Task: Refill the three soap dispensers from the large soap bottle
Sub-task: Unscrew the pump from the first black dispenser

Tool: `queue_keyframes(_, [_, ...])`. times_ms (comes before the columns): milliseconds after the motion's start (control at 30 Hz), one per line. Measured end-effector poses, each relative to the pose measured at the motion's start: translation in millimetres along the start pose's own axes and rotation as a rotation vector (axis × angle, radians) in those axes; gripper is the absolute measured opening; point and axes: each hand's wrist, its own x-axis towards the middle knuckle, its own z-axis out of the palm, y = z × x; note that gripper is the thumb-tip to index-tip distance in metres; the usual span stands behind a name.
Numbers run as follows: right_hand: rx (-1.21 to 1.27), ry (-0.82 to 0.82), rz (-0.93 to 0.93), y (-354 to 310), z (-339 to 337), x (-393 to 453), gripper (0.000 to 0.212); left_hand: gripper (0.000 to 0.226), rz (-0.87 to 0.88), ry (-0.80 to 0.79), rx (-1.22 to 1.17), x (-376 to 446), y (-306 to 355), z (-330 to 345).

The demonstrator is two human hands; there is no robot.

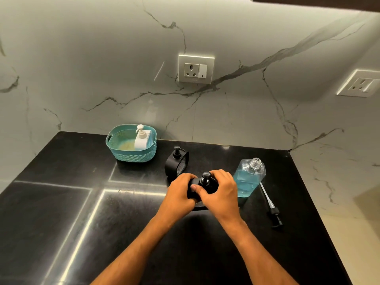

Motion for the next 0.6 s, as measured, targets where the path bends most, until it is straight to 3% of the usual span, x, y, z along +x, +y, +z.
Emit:
queue_keyframes(167, [-0.022, -0.019, 0.0, -2, -3, -4, 0.03, 0.038, -0.004, -0.031, -0.046, -10, -2, 3])
queue_keyframes(600, [0.066, -0.139, 0.01, -2, -21, 3, 0.027, 0.046, 0.025, -0.09, -0.034, -7, 3, 3])
